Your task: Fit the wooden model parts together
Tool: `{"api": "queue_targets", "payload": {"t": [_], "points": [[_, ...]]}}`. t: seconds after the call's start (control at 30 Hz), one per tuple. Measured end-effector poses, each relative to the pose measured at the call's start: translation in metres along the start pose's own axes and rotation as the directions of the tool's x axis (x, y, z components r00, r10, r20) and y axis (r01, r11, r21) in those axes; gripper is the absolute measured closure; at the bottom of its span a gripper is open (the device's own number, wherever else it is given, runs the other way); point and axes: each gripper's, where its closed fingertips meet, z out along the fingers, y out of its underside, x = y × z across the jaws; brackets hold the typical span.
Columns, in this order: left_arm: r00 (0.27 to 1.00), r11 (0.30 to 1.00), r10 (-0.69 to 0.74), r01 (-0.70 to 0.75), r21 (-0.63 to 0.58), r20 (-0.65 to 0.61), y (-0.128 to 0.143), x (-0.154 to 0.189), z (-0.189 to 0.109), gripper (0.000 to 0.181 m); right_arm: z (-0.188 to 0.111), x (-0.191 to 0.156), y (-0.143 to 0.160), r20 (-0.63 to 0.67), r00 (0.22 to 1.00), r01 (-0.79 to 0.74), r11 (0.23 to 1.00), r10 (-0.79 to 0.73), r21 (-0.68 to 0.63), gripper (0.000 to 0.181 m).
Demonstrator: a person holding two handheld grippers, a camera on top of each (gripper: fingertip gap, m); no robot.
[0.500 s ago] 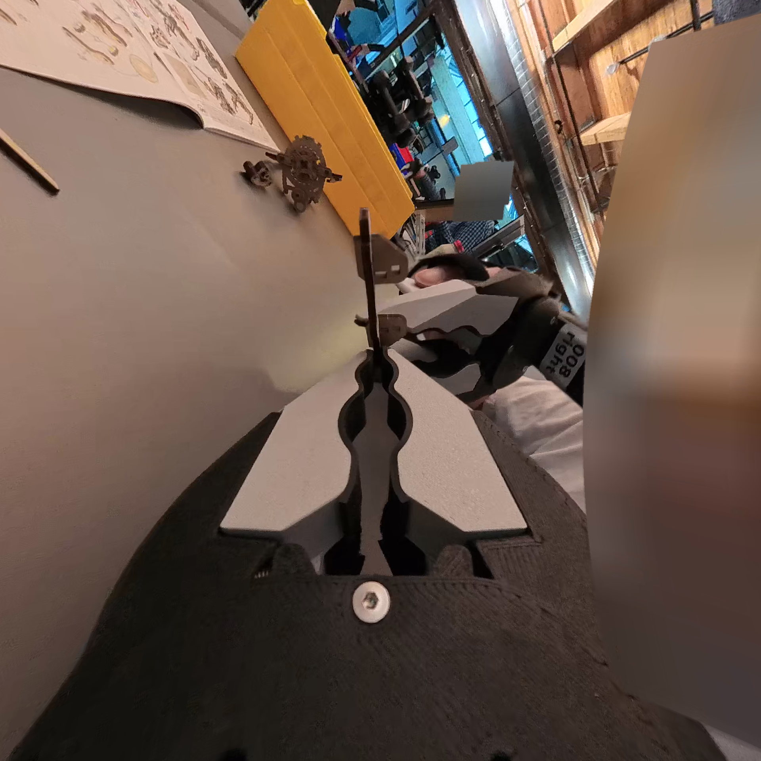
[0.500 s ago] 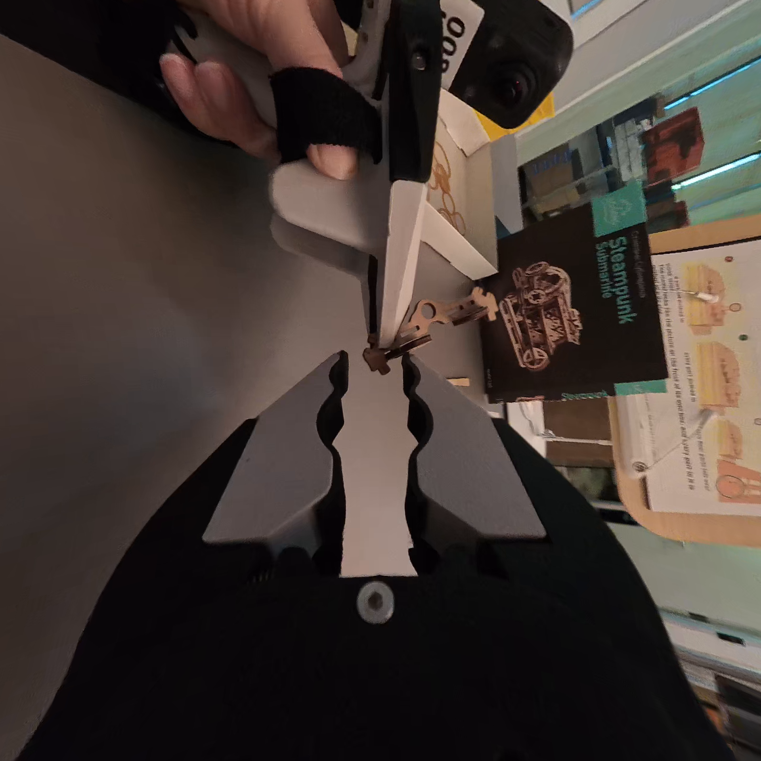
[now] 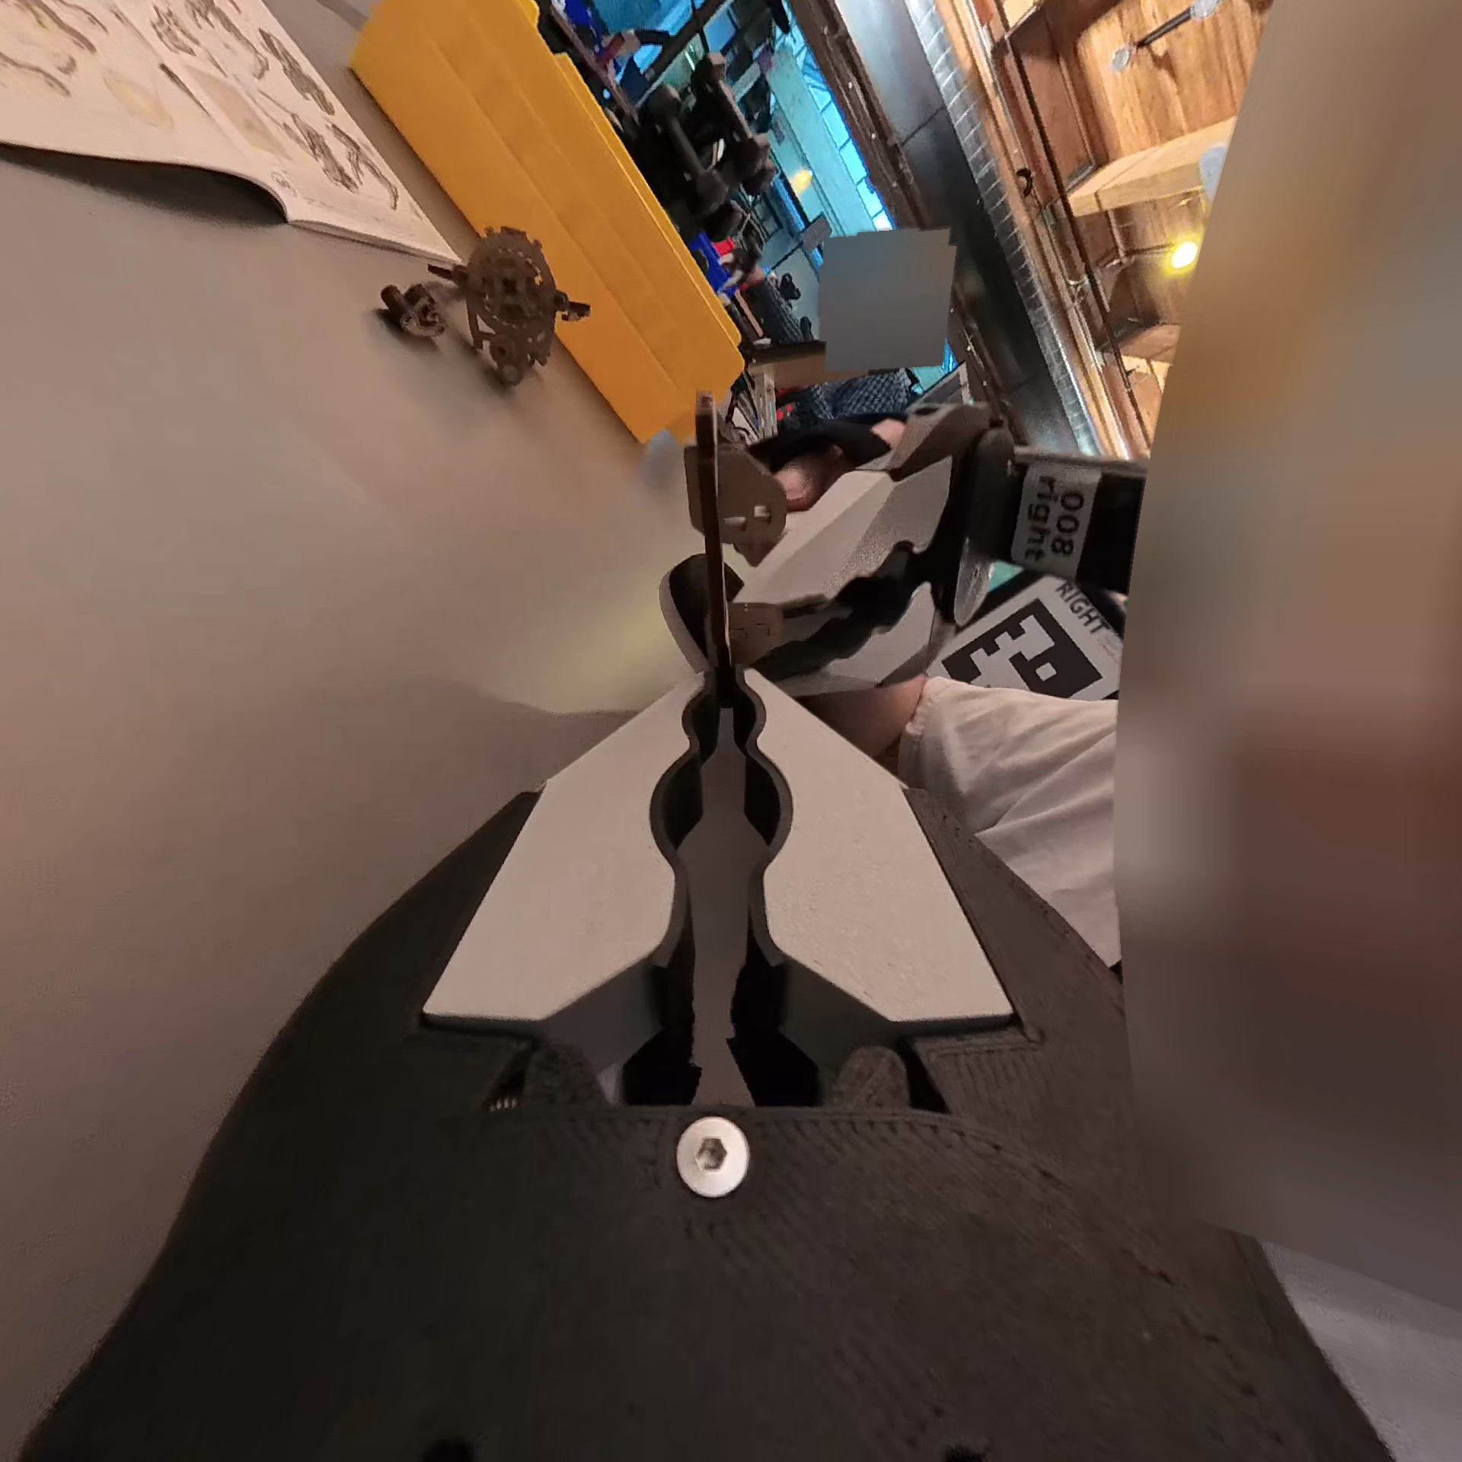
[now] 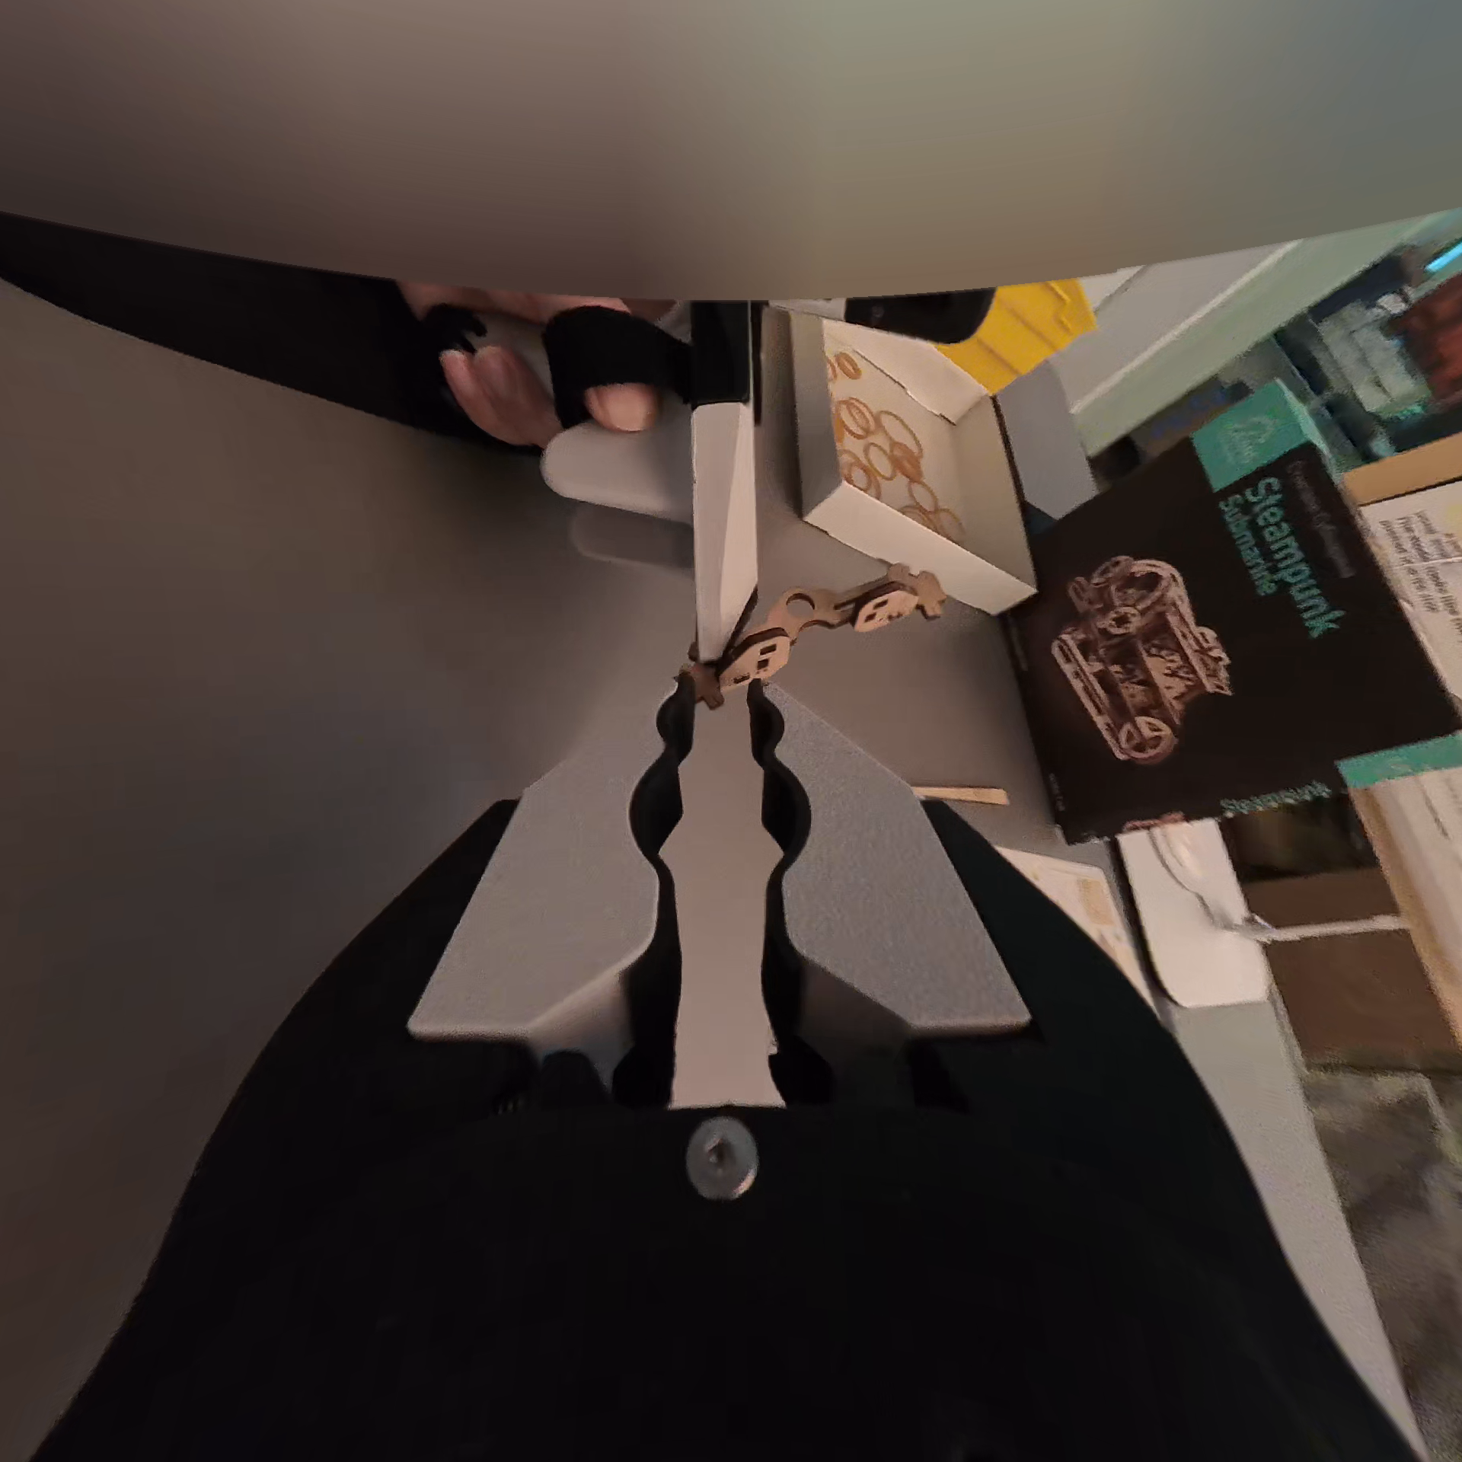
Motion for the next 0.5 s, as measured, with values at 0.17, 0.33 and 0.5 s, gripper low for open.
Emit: {"api": "queue_targets", "payload": {"t": [0.17, 0.33, 0.5], "points": [[1.0, 0.996, -0.025, 0.023, -0.089, -0.019, 0.013, 0.002, 0.005, 0.181, -0.009, -0.007, -0.002, 0.127, 0.989, -0.094, 0.991, 0.082, 0.091, 0.171], [0.994, 0.994, -0.03, 0.019, -0.106, -0.101, 0.016, 0.014, 0.005, 0.181, -0.016, -0.01, -0.01, 0.201, 0.973, -0.157, 0.964, 0.114, 0.216, 0.176], [0.987, 0.991, -0.02, -0.002, -0.135, -0.157, 0.02, 0.024, 0.006, 0.181, -0.017, -0.012, -0.018, 0.224, 0.967, -0.182, 0.95, 0.125, 0.255, 0.179]]}}
